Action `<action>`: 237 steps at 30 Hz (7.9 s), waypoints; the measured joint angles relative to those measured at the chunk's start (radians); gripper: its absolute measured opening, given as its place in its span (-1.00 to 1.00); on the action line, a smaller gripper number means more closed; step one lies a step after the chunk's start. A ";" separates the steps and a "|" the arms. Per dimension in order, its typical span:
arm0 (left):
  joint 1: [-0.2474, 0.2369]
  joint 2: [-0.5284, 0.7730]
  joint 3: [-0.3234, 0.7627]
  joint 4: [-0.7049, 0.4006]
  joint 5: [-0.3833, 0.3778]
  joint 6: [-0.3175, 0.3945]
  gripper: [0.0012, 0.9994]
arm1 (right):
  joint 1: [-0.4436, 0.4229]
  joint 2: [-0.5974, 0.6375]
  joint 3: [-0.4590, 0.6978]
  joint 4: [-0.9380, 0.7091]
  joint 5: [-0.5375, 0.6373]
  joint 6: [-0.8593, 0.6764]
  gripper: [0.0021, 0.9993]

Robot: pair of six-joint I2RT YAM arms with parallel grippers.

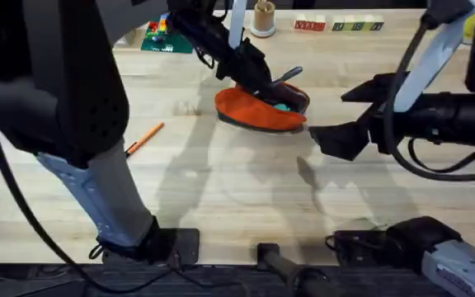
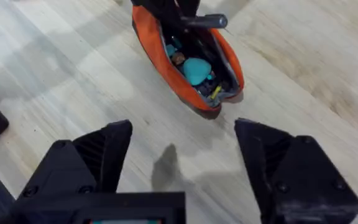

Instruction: Unzip the bag, pick up the pens from the table one at a time and place them inside, then zip the bag closed.

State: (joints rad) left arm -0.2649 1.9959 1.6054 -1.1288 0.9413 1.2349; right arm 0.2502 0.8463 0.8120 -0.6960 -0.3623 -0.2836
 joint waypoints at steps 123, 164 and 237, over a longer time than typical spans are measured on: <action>0.098 -0.203 0.273 -0.446 -0.629 -0.619 0.99 | 0.000 0.000 0.000 0.000 0.000 0.000 1.00; 0.337 -0.762 -0.472 -0.243 -0.939 -0.906 0.99 | 0.000 0.000 0.000 0.000 0.000 0.000 1.00; 0.468 -0.319 -0.477 -0.018 -0.855 -0.297 0.99 | 0.000 0.000 0.000 0.000 0.000 0.000 1.00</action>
State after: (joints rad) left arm 0.2028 1.6772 1.1289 -1.1467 0.0860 0.9376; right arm 0.2501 0.8463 0.8120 -0.6964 -0.3622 -0.2832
